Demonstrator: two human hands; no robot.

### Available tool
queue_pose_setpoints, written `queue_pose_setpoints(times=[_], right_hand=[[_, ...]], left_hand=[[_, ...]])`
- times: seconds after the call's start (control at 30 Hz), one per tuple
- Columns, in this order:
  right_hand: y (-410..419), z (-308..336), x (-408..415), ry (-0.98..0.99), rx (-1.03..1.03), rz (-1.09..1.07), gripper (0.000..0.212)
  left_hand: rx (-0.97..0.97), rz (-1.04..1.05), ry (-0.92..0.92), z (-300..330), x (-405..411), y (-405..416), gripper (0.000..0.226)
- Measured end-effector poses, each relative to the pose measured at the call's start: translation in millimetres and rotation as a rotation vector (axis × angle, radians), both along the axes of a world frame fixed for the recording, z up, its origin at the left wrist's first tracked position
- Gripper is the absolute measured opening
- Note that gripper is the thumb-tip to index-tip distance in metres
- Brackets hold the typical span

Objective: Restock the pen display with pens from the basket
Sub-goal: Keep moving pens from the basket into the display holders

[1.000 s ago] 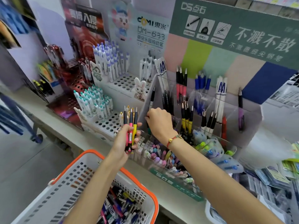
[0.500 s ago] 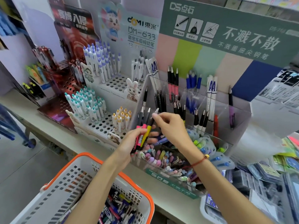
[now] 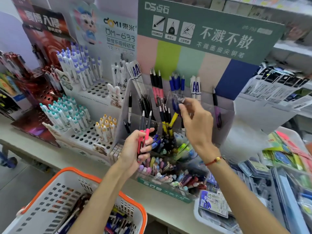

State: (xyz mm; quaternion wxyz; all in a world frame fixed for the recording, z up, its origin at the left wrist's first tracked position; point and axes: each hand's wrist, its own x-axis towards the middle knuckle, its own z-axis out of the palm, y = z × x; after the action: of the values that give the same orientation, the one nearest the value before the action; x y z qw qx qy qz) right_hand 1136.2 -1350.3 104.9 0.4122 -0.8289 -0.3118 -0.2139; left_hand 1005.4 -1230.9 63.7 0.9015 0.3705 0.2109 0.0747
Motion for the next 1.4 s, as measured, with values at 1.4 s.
queue_pose_setpoints(times=[1.4], right_hand=[[87.6, 78.4, 38.8, -0.162, -0.739, -0.08, 0.028]], left_hand=[[0.44, 0.125, -0.037, 24.7, 6.9, 32.2, 0.031]])
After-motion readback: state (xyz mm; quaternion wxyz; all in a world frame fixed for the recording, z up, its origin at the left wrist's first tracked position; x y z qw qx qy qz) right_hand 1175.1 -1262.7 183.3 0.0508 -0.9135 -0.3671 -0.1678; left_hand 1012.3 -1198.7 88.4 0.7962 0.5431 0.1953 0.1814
